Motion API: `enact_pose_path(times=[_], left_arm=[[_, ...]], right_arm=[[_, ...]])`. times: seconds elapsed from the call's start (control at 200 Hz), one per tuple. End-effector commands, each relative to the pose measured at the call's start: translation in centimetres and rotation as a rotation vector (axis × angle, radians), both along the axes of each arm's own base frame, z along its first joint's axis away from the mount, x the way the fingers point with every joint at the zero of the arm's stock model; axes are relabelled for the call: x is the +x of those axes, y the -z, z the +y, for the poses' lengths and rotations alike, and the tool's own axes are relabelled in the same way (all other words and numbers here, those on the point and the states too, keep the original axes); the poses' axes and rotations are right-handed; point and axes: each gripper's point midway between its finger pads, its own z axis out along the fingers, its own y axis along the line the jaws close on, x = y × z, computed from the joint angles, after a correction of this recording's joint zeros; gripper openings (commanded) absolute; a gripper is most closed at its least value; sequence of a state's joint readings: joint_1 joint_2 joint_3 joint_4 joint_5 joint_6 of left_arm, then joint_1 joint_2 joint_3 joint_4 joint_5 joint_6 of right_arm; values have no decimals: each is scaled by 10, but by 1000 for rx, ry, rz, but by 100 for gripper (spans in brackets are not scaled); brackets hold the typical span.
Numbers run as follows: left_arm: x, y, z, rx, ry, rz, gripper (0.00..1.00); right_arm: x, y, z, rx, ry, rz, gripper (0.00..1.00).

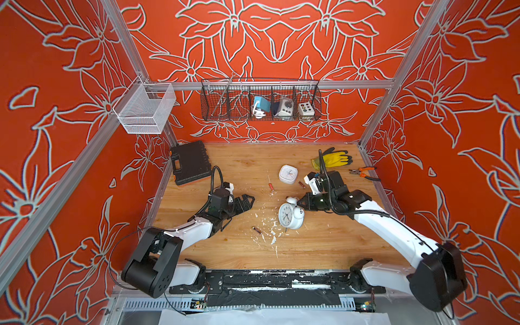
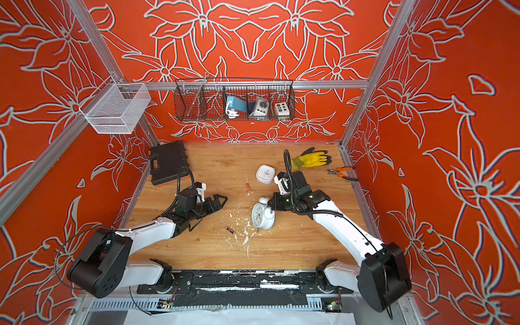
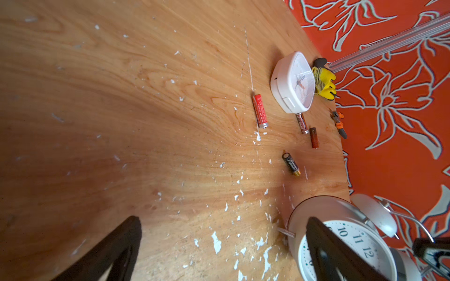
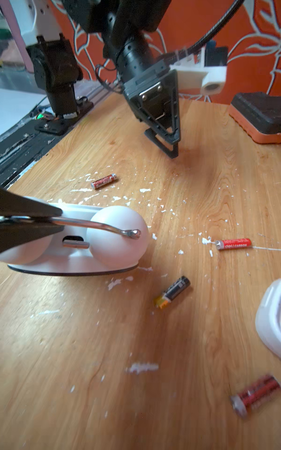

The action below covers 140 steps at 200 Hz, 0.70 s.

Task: Insert the battery into the alarm
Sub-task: Adjust the alarm at the center of the board.

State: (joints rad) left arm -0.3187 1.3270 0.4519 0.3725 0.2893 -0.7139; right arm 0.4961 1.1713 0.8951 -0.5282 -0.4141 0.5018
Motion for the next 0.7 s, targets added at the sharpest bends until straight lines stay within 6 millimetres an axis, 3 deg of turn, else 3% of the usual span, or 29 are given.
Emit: enact_pose_path(times=[0.0,0.145,0.355,0.45,0.696], left_arm=[[3,-14,-5,2,20,-43,99],[5,-16,-12,0,35,-45,99],[7,-20,-21,-5,58,-48,99],[6,-20,-23,-9,63,-44,99],[5,-20,-21,1,58,-35,99]], right_arm=[[2,-17,-29,-165,3,-152,0],[4,-22,-52,-295,30,-241,0],[11,-21,-64,-504,36,-348,0],[13,-17,-62,-603,12,-381,0],[7,-10,-33,-763,-87,-450,0]])
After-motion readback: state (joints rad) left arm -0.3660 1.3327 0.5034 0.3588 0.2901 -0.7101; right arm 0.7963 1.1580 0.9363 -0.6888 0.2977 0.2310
